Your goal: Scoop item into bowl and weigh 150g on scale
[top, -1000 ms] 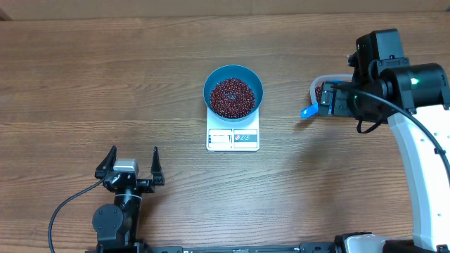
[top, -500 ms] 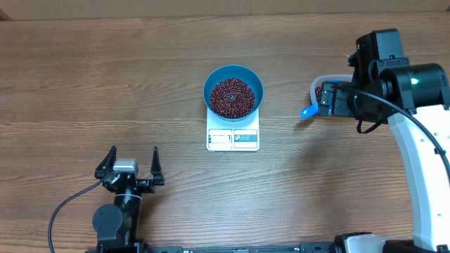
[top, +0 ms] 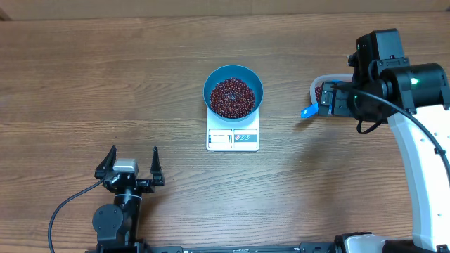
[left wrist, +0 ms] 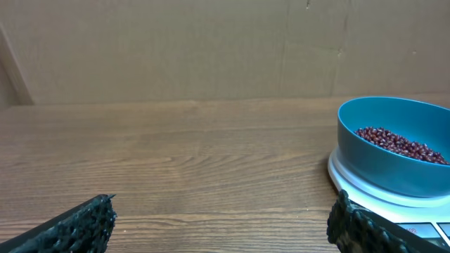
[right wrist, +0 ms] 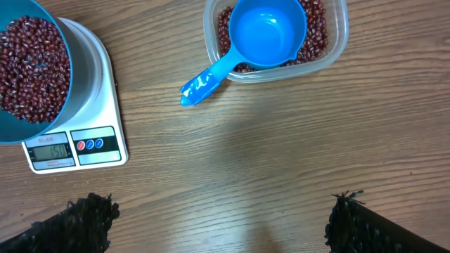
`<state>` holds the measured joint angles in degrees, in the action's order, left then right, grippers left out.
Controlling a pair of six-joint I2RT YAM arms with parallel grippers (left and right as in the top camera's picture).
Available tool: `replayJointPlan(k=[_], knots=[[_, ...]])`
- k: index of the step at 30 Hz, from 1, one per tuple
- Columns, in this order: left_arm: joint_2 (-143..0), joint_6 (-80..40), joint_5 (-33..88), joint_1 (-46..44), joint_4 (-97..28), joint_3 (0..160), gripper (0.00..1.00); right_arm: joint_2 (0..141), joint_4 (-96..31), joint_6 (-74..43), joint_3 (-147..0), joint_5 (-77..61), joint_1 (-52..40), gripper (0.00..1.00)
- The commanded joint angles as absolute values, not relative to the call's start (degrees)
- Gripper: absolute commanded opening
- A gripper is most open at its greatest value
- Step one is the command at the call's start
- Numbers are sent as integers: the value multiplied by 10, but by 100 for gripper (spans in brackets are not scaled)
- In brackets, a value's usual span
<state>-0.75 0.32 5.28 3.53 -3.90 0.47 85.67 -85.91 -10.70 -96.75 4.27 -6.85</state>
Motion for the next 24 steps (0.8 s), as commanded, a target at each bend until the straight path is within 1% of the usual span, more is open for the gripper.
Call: replayJointPlan(k=[1, 15, 19, 20, 24], knots=[[-3, -2, 44, 39, -42, 3, 100, 849, -856, -100, -983, 39, -70, 100], [-3, -2, 45, 39, -42, 3, 100, 848, -855, -100, -983, 39, -70, 100], [-3, -2, 45, 39, -42, 3, 100, 831, -771, -100, -978, 37, -70, 100], [-3, -2, 45, 39, -42, 3, 99, 816, -714, -100, -964, 27, -70, 100], [-3, -2, 45, 39, -42, 3, 100, 774, -627, -100, -910, 2, -70, 100]])
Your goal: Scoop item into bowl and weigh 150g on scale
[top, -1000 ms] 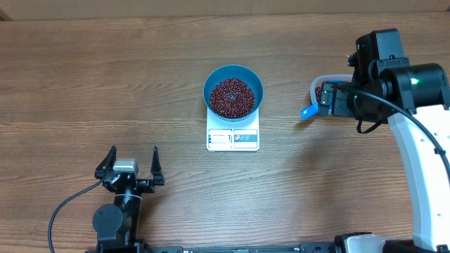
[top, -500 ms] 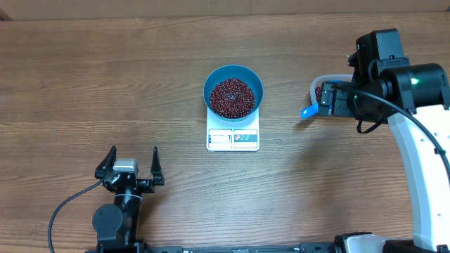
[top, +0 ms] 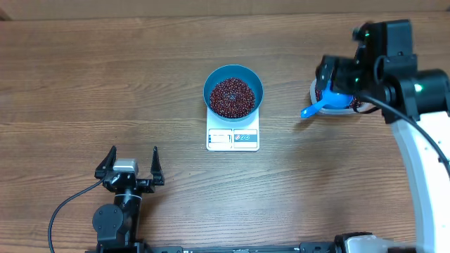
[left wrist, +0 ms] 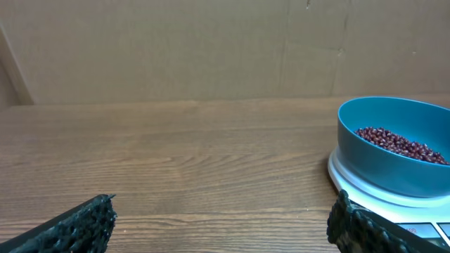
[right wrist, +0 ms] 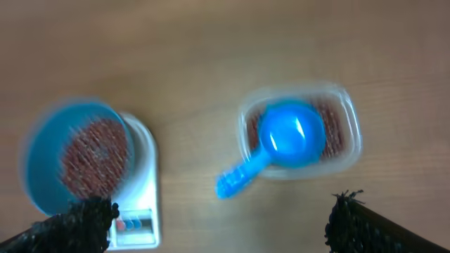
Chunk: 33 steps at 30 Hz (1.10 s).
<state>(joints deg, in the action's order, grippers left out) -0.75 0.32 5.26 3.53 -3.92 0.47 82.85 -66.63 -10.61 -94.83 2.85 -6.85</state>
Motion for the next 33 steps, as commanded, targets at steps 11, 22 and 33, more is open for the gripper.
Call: replayJointPlan(k=[11, 22, 33], knots=[[-3, -2, 45, 39, -42, 3, 100, 567, -163, -100, -556, -79, -70, 100], [-3, -2, 45, 39, -42, 3, 100, 324, 205, -100, -171, -91, -70, 100], [-3, -2, 45, 39, -42, 3, 100, 102, 113, -84, -5, -80, -70, 100]])
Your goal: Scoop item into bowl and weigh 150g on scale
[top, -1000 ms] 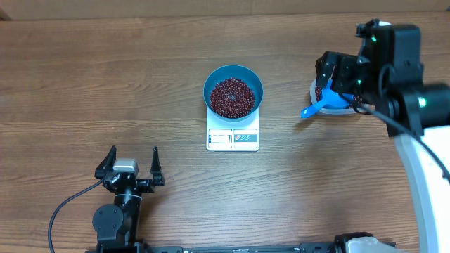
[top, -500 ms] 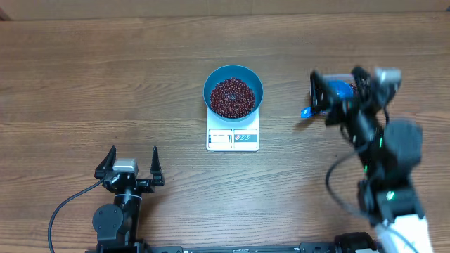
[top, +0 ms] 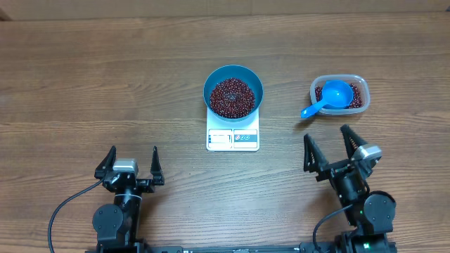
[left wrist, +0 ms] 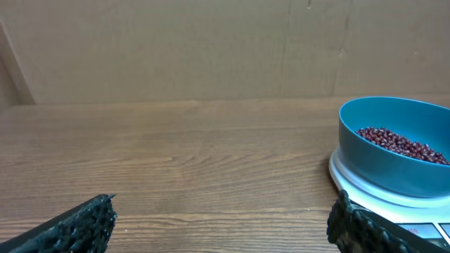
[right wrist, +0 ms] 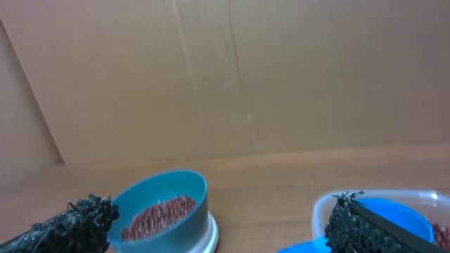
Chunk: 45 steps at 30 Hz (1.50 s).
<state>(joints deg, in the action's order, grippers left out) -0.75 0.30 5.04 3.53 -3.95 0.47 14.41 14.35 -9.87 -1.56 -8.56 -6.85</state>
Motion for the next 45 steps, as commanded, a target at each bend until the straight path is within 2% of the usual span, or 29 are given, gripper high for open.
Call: replayJointPlan(k=[1, 6, 34, 45], knots=[[-3, -2, 45, 39, -42, 3, 99, 84, 81, -84, -4, -76, -70, 100], [-3, -2, 45, 39, -42, 3, 99, 8, -49, -82, -5, -46, -65, 100], [-3, -2, 45, 39, -42, 3, 100, 2, -48, 96, -5, -35, -63, 100], [-3, -2, 45, 39, -42, 3, 100, 2, -46, 84, -5, -32, -63, 100]])
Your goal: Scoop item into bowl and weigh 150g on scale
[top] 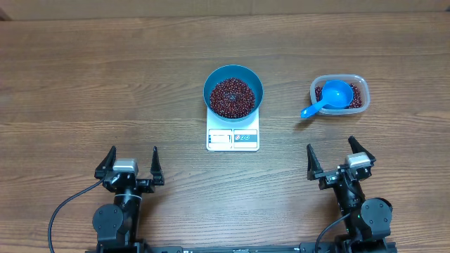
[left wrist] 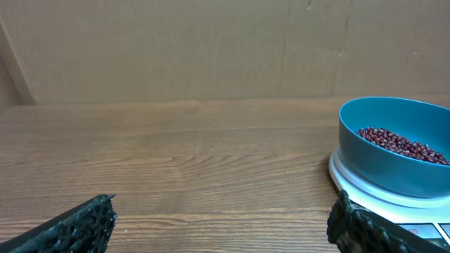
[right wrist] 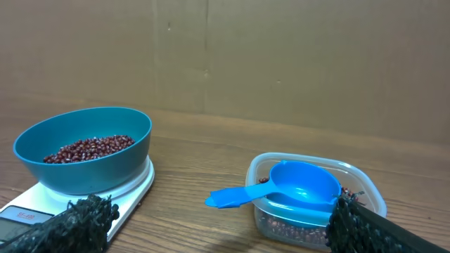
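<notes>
A teal bowl [top: 233, 92] full of red beans sits on the white scale [top: 233, 138] at the table's middle; it also shows in the left wrist view [left wrist: 394, 144] and right wrist view [right wrist: 84, 147]. A clear tub of beans [top: 339, 95] stands at the right, with the blue scoop [top: 329, 97] lying in it, handle over the rim [right wrist: 299, 188]. My left gripper [top: 130, 165] rests open at the front left [left wrist: 225, 225]. My right gripper [top: 339, 161] rests open at the front right [right wrist: 221, 226], nothing between its fingers.
A brown cardboard wall [left wrist: 176, 49] closes the far side of the wooden table [top: 105, 84]. The scale's display and buttons [top: 233, 138] face the front edge.
My right gripper has settled a little lower and nearer the front edge, and its camera now looks level at the bowl and the tub. The left arm, bowl and scoop have not moved.
My right arm was over the tub, open, with the scoop lying in the beans and the bowl full on the scale. It then stood higher above the tub. Then it was down at the front right, where it rests now. The left arm stayed put.
</notes>
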`<state>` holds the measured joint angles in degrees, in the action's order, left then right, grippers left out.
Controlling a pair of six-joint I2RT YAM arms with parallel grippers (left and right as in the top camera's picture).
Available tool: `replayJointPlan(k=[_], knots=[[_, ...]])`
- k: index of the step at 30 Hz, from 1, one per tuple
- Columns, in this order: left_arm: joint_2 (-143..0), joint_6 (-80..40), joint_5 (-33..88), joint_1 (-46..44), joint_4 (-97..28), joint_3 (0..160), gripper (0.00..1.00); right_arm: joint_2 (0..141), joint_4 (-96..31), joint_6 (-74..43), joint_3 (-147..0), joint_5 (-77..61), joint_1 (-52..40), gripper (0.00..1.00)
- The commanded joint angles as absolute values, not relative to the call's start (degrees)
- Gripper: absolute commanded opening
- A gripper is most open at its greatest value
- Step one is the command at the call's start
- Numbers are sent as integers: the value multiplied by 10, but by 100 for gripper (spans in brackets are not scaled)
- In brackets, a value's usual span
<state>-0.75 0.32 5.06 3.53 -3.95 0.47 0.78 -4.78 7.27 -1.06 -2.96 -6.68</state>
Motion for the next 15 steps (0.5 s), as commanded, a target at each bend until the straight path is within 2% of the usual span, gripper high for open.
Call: replayJointPlan(k=[1, 15], knots=[[-3, -2, 45, 39, -42, 3, 100, 2, -46, 84, -5, -32, -63, 100], [-3, -2, 45, 39, -42, 3, 100, 2, -46, 84, -5, -32, -63, 100]])
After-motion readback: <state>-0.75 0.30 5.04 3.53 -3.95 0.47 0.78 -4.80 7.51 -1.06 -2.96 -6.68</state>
